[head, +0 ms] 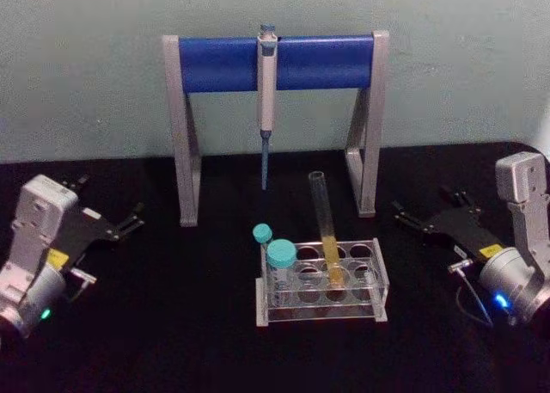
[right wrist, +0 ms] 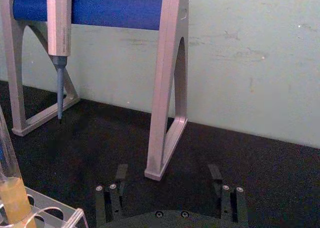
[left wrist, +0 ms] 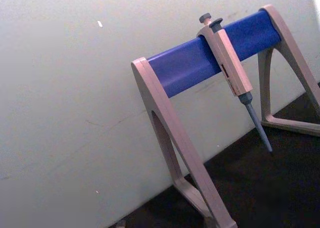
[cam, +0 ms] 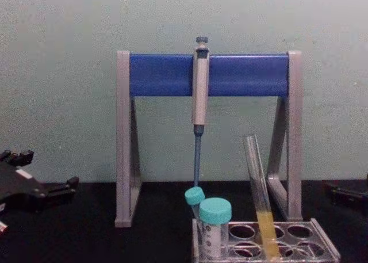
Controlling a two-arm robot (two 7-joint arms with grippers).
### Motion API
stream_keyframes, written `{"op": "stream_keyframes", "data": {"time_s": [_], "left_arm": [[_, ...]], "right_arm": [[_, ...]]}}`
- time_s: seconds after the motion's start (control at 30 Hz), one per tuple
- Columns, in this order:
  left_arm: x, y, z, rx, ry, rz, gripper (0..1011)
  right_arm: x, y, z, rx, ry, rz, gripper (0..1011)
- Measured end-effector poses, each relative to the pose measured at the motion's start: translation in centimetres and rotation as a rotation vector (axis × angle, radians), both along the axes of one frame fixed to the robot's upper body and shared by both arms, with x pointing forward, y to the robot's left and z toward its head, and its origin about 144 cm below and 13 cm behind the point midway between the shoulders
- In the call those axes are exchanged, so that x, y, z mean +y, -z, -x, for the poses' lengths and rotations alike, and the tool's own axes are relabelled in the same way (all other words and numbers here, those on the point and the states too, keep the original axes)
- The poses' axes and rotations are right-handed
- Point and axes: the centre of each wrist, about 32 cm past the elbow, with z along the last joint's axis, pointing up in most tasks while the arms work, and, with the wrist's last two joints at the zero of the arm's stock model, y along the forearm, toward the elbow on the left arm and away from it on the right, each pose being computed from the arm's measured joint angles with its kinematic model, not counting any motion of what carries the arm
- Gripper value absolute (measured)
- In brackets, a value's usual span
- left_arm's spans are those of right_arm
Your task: Pick up the test tube from the test tube rack, shake it, then place it back into the test tube rack.
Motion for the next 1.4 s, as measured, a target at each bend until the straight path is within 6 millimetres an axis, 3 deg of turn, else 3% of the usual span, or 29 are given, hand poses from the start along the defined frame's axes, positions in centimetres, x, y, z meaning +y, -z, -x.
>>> {"op": "stream_keyframes", "data": {"time_s": [1.4], "left_arm": [[0.0, 0.0, 0.0, 0.0, 0.0, 0.0, 1001]], "right_arm": [[0.0, 0.0, 0.0, 0.0, 0.0, 0.0, 1000]]}}
